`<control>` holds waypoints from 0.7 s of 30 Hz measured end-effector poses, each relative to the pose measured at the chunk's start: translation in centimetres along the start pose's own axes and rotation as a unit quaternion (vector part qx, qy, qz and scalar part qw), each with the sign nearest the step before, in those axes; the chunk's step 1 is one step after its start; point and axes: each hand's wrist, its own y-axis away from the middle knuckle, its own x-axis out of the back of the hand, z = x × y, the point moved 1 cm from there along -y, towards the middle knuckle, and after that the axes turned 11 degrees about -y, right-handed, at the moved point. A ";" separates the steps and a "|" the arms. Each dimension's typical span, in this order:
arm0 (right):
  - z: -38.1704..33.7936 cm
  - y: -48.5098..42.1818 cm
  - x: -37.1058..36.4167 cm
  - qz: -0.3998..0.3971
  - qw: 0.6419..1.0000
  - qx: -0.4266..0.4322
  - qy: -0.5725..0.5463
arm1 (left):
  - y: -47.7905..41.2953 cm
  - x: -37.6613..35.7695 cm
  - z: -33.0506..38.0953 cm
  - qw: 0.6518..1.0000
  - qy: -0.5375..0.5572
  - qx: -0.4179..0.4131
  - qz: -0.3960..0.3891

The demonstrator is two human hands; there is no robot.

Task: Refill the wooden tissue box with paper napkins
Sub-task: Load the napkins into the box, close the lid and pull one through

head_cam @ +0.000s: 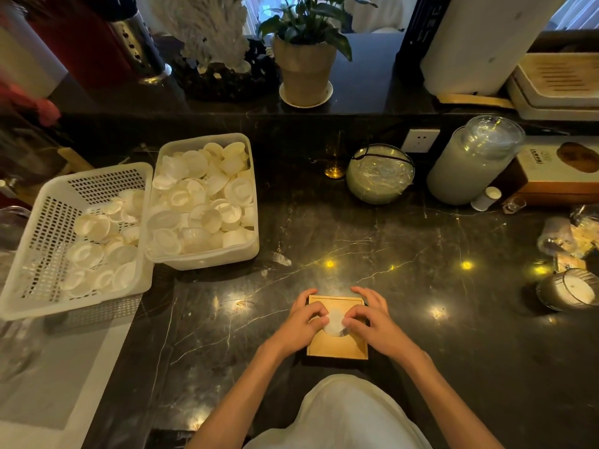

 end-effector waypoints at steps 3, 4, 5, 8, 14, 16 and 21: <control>-0.8 -0.1 0.6 -0.050 0.995 0.018 0.087 | -0.1 0.1 -0.3 1.000 -0.001 -0.014 -0.011; -1.1 -0.2 0.9 -0.072 0.989 0.026 0.130 | -0.1 0.2 -0.4 1.000 0.000 -0.018 -0.015; -1.4 -0.4 1.2 -0.090 0.981 0.034 0.167 | -0.1 0.2 -0.4 1.000 0.001 -0.019 -0.018; -2.3 -0.8 1.7 -0.121 0.966 0.048 0.224 | -0.1 0.3 -0.3 1.000 -0.003 -0.013 -0.022; -3.1 -1.4 1.3 -0.159 0.959 0.030 0.234 | 0.0 0.2 0.2 1.000 -0.003 -0.001 -0.018; -3.0 -1.3 1.1 -0.150 0.963 0.038 0.223 | 0.0 0.2 0.2 1.000 0.001 0.003 -0.017; -0.8 -1.0 1.3 -0.039 0.996 0.019 0.082 | 0.2 0.3 0.4 1.000 0.008 0.006 -0.002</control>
